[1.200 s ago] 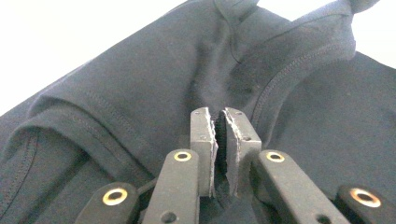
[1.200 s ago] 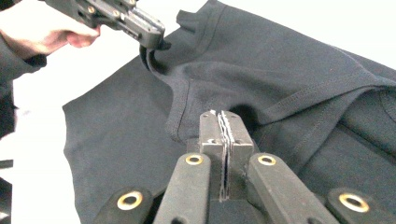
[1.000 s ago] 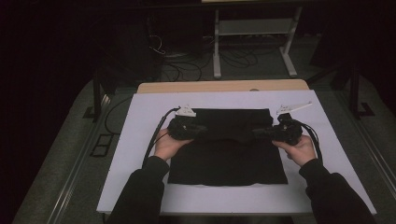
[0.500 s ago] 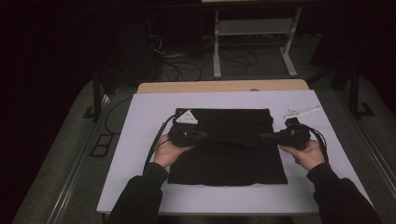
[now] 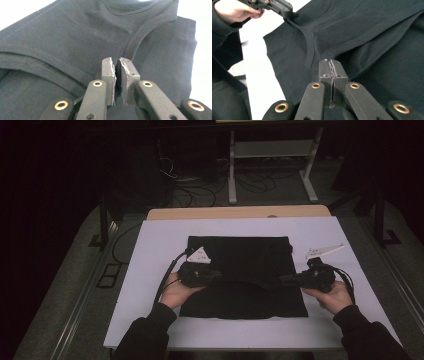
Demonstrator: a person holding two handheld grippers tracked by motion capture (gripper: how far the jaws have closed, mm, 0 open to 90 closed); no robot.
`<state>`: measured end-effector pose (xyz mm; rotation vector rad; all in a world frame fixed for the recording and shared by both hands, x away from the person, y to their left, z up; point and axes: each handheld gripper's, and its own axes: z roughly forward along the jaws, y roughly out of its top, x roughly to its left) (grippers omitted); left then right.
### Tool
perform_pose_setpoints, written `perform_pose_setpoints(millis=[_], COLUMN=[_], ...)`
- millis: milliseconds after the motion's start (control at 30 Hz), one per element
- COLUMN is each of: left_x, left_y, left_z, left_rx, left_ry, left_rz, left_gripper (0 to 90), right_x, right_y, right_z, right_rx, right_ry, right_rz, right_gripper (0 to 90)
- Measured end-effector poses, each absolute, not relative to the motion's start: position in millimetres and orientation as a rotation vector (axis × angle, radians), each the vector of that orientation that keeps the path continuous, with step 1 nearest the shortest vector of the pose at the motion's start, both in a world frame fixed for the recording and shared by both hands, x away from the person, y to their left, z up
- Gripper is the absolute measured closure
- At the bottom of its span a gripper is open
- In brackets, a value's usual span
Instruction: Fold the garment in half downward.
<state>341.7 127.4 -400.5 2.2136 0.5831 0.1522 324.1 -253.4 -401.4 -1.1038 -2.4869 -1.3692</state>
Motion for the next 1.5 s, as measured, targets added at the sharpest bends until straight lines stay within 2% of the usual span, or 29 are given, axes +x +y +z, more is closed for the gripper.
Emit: perform_pose_setpoints(millis=[500,1133,1500], left_x=[314,281,272], left_y=[139,140,142], left_z=[-406,-413,-416], left_rx=[2.226,2.325,2.385], left_ry=[0.579,0.545,0.549], left_rz=[0.115,0.064,0.038], left_gripper=[81.2,80.7,80.8], right_x=[295,257,253], right_y=[-247,-238,-237], right_z=[-409,-412,-417], right_rx=[-1.062,-0.959,-0.967], right_ry=[-2.472,-2.469,-2.477], right_rz=[-1.329,-1.276,-1.228], right_gripper=[87.8,87.8,87.7])
